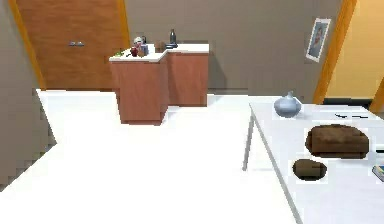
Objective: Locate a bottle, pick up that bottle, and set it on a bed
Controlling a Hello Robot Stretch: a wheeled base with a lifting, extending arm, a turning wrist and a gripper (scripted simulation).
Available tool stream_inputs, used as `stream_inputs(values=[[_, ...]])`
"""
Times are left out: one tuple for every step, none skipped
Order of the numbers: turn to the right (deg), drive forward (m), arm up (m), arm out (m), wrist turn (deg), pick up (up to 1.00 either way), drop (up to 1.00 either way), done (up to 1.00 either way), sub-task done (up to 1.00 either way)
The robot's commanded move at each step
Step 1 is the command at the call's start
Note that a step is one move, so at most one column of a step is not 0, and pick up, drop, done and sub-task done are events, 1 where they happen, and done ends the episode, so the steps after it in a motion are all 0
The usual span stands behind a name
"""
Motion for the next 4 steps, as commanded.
stream_inputs(values=[[15.0, 0.0, 0.0, 0.0, 0.0, 0.0, 0.0, 0.0, 0.0], [3.0, 0.0, 0.0, 0.0, 0.0, 0.0, 0.0, 0.0, 0.0], [0.0, 0.55, 0.0, 0.0, 0.0, 0.0, 0.0, 0.0, 0.0], [0.0, 0.0, 0.5, 0.0, 0.0, 0.0, 0.0, 0.0, 0.0]])
